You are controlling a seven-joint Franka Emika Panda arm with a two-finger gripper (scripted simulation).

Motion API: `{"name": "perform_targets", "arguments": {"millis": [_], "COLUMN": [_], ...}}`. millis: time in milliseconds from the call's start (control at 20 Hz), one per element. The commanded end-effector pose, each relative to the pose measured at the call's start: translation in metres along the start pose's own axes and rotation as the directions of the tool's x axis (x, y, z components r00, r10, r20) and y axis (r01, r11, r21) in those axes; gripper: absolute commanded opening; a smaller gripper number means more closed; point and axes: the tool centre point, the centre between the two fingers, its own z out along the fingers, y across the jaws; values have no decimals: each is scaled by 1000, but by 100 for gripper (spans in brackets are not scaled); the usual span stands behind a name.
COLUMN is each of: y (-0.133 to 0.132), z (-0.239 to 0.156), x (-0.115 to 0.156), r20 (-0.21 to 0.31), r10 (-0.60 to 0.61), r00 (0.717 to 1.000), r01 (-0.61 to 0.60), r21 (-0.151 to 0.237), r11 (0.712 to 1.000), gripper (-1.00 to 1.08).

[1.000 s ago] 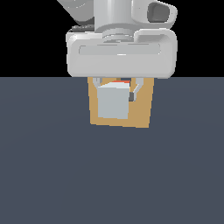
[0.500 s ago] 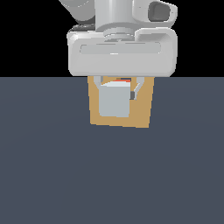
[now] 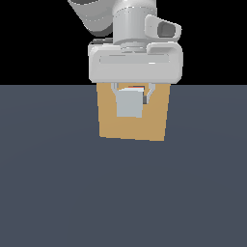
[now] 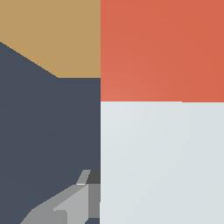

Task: Insert the peg into the horizontal hole in a box.

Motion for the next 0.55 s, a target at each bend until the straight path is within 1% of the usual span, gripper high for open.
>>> {"name": "perform_targets", "arguments": {"millis": [0, 250, 500], "y": [1, 2, 3], "z": [-4, -5, -5], "x": [24, 56, 67], "r20": [-2, -2, -2], "r10": [-1, -1, -1], "r00": [1000, 1000, 1000], "r01": [1, 1, 1], "r21": [-8, -9, -9], "r11": [1000, 1000, 1000], "gripper": [-100, -100, -100]}}
